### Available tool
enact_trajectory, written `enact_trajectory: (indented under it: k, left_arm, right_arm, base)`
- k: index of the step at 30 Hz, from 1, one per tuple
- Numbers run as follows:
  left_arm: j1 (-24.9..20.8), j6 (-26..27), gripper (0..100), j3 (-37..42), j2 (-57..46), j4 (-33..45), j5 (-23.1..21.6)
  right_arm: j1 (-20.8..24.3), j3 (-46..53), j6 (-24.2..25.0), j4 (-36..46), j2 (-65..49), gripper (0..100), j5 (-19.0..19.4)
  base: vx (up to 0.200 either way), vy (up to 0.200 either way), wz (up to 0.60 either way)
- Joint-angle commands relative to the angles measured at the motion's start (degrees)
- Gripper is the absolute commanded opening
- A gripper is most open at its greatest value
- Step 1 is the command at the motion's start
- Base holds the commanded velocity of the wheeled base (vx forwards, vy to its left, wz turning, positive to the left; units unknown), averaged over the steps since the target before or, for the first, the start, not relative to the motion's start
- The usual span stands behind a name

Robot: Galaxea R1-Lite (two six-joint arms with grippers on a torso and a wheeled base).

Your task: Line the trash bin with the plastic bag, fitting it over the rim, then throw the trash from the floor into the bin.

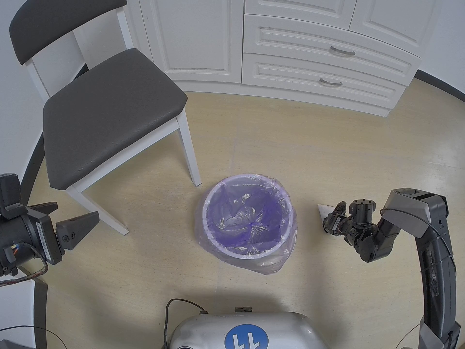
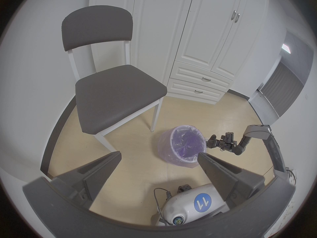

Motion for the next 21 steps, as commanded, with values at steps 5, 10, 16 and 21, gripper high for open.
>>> enact_trajectory:
  k: [5, 10, 16, 21]
  left_arm:
    - [0.01, -0.01, 100, -0.01, -0.12, 0.02, 0.10]
    - [0.01, -0.01, 100, 0.25, -0.03, -0.07, 0.01]
    - [0.01, 0.08, 100, 0.16, -0.29, -0.07, 0.01]
    - [0.01, 0.08, 100, 0.16, -0.56, -0.07, 0.10]
  right_arm:
    - [0.00, 0.25, 0.01, 0.62, -0.19, 0, 0.03]
    - [0.09, 2.28, -0.34, 2.73, -3.09, 0, -0.05]
    - [1.58, 10.19, -1.57, 7.65, -19.09, 0, 0.21]
    - [2.11, 14.49, -5.17, 18.99, -32.62, 0, 0.39]
  base:
    - [0.000, 0.000, 0.00]
    - [0.000, 0.000, 0.00]
    - [0.000, 0.000, 0.00]
    - [0.000, 0.000, 0.00]
